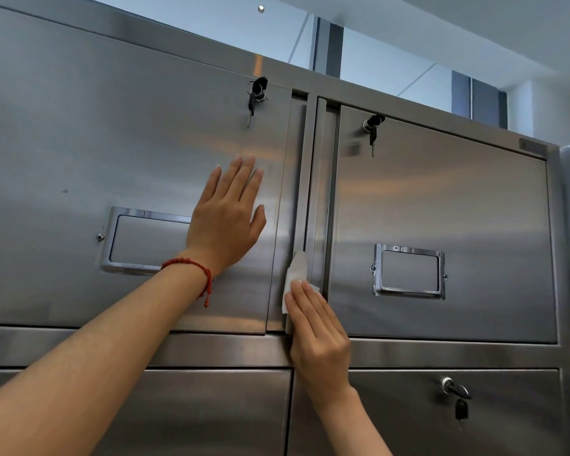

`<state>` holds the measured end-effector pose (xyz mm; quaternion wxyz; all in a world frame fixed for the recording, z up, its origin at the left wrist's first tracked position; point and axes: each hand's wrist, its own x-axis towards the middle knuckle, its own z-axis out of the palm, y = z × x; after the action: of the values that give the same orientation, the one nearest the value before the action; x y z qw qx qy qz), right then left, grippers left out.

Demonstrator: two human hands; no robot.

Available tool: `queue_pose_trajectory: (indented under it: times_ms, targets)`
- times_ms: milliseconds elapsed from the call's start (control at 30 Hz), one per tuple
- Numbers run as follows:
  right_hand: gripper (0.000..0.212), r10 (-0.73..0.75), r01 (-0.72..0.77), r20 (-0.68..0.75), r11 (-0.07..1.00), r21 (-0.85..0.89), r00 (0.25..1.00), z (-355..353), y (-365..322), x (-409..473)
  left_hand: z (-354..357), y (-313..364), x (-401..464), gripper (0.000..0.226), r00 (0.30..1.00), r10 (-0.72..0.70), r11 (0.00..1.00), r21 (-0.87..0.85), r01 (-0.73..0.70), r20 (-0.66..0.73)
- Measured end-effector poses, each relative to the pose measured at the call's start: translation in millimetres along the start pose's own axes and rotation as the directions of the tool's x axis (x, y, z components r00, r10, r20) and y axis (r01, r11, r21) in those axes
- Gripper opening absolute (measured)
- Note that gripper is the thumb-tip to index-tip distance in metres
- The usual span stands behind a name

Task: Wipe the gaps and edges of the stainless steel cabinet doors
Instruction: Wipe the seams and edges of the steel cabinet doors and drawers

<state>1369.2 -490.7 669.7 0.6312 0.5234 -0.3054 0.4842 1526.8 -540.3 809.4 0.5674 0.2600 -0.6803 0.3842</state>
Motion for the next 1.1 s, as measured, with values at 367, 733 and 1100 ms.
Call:
queue_pose_trajectory:
  times_ms: [367, 733, 1100]
  targets:
    - [0.028, 0.014, -0.014, -0.014, 1.0, 0.004, 1.0, -1, -5, -12, 1, 0, 0, 0.052, 1.0, 0.01, 1.0, -0.009, -0.01, -0.003]
    - [0.023, 0.013, -0.013, 0.002, 1.0, 0.0, 1.0, -4, -7, -19, 1, 0, 0, 0.053, 1.0, 0.007, 1.0, -0.013, -0.007, -0.004]
    - [0.027, -0.018, 0.017, 0.035, 1.0, 0.012, 0.999, -7, -6, -28, 1, -1, 0, 0.053, 1.0, 0.009, 1.0, -0.005, -0.009, -0.005]
